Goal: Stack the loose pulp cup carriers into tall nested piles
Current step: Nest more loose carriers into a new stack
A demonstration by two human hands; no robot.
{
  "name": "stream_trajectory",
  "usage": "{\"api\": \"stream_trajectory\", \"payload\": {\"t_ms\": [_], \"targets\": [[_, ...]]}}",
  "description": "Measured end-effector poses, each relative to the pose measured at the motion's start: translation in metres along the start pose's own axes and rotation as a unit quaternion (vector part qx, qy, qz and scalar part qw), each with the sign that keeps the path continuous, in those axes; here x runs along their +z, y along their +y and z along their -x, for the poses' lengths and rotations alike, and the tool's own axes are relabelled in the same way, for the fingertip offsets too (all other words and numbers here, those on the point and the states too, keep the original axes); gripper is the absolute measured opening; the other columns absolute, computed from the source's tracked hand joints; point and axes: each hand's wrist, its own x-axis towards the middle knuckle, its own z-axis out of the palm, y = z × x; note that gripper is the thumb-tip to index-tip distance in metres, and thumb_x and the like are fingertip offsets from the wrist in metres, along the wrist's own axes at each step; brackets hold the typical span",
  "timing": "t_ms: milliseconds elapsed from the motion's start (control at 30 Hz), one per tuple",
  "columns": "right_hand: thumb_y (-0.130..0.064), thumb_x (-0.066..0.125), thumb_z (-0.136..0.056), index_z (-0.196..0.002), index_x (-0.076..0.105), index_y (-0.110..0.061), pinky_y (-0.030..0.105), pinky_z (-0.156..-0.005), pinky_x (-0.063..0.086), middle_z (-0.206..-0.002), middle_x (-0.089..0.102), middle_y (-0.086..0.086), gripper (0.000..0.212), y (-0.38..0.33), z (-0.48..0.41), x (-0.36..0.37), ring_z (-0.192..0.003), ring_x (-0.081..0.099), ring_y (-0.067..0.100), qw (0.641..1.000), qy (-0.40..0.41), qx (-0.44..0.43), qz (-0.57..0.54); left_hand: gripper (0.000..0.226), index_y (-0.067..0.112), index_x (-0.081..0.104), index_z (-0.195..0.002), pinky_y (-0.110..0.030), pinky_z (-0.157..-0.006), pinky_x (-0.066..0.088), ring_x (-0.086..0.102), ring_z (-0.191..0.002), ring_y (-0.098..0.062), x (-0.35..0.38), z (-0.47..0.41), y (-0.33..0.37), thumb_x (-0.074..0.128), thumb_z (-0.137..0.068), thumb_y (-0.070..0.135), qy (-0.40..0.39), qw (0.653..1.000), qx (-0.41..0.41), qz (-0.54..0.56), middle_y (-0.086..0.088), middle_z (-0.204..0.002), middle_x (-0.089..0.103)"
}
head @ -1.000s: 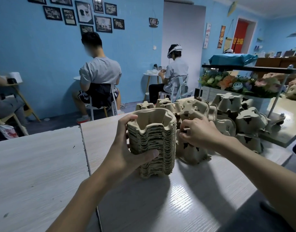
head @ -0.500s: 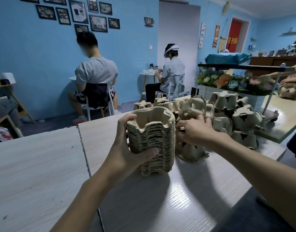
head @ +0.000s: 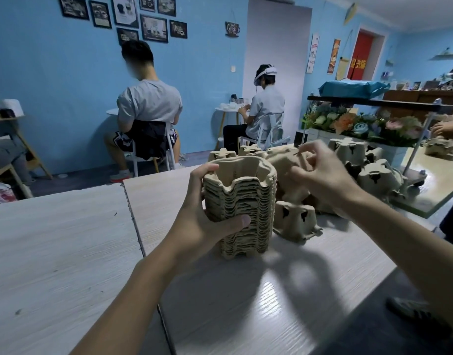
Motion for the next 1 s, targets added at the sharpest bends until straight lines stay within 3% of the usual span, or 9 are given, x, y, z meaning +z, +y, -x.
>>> {"api": "stream_trajectory", "payload": {"t_ms": [100,167,300,400,500,600,733,867,1000], "targets": [[-0.011,0.067,-0.09,-0.132,0.04,-0.014,0.033,-0.062,0.056,-0.1,0.06,0.008,0.05,-0.007,0.005,-0.01,-0.088,0.066,0.02,0.981,0.03,0.04,-0.185,0.086,0.04,0.036,-0.132,-0.013,-0.07,0.052,0.066,-0.094,0.005,-0.001,0.0,0.0,0.086,-0.071,0.007,-0.005,1.0,0.002,-0.007,0.02,-0.102,0.067],[-0.014,0.069,-0.09,-0.137,0.035,-0.017,0.044,-0.071,0.06,-0.1,0.062,0.008,0.058,-0.012,0.007,-0.012,-0.085,0.07,0.022,0.973,0.059,0.016,-0.221,0.084,0.037,0.035,-0.132,-0.013,-0.069,0.052,0.066,-0.093,0.006,-0.001,0.0,0.002,0.085,-0.072,0.006,-0.01,1.0,0.006,-0.012,0.028,-0.1,0.067],[-0.016,0.068,-0.091,-0.139,0.032,-0.019,0.046,-0.091,0.056,-0.104,0.06,0.008,0.06,-0.032,0.006,-0.015,-0.104,0.064,0.026,0.961,0.091,-0.046,-0.257,0.083,0.031,0.034,-0.134,-0.012,-0.066,0.052,0.067,-0.09,0.008,0.0,0.001,0.003,0.083,-0.074,0.0,-0.015,1.0,0.009,-0.01,0.034,-0.096,0.066],[-0.006,0.063,-0.092,-0.135,0.033,-0.023,0.044,-0.092,0.056,-0.107,0.058,0.015,0.055,-0.048,0.006,-0.009,-0.107,0.064,0.029,0.944,0.069,-0.077,-0.313,0.084,0.032,0.034,-0.135,-0.013,-0.067,0.053,0.066,-0.09,0.008,-0.001,0.0,0.003,0.083,-0.074,0.0,-0.016,1.0,0.012,-0.014,0.033,-0.097,0.066],[0.003,0.055,-0.095,-0.132,0.032,-0.028,0.03,-0.083,0.057,-0.099,0.056,0.009,0.053,-0.062,0.012,0.003,-0.098,0.062,0.02,0.94,0.035,-0.111,-0.321,0.084,0.033,0.034,-0.135,-0.012,-0.068,0.052,0.066,-0.093,0.008,-0.001,0.0,0.001,0.083,-0.075,0.001,-0.015,1.0,0.012,-0.016,0.034,-0.098,0.066],[0.004,0.053,-0.095,-0.132,0.034,-0.033,0.039,-0.086,0.058,-0.109,0.056,0.019,0.056,-0.065,0.017,0.013,-0.107,0.062,0.029,0.928,-0.053,-0.102,-0.354,0.084,0.034,0.034,-0.135,-0.013,-0.071,0.053,0.065,-0.098,0.007,-0.001,0.0,0.001,0.084,-0.075,0.003,-0.018,1.0,0.014,-0.022,0.033,-0.103,0.065],[-0.008,0.06,-0.089,-0.137,0.035,-0.04,0.051,-0.093,0.054,-0.116,0.056,0.016,0.063,-0.062,0.021,0.022,-0.112,0.062,0.029,0.942,-0.119,-0.119,-0.289,0.084,0.031,0.034,-0.135,-0.012,-0.069,0.053,0.065,-0.096,0.009,-0.001,-0.001,0.0,0.082,-0.075,-0.002,-0.016,0.999,0.02,-0.019,0.035,-0.101,0.064],[-0.013,0.066,-0.082,-0.14,0.027,-0.059,0.054,-0.099,0.05,-0.151,0.031,0.005,0.084,-0.064,0.018,0.013,-0.128,0.05,0.03,0.958,-0.161,-0.154,-0.181,0.083,0.029,0.034,-0.136,-0.013,-0.069,0.053,0.066,-0.096,0.007,-0.001,-0.002,-0.002,0.082,-0.076,-0.001,-0.019,1.0,0.02,-0.015,0.033,-0.103,0.065],[-0.032,0.071,-0.075,-0.138,0.037,-0.049,0.044,-0.101,0.05,-0.125,0.052,-0.013,0.073,-0.068,0.014,-0.003,-0.111,0.061,0.012,0.946,-0.231,-0.138,-0.178,0.084,0.031,0.033,-0.136,-0.013,-0.071,0.053,0.065,-0.098,0.008,-0.001,-0.002,-0.002,0.083,-0.076,0.001,-0.023,1.0,0.019,-0.008,0.034,-0.103,0.064]]}}
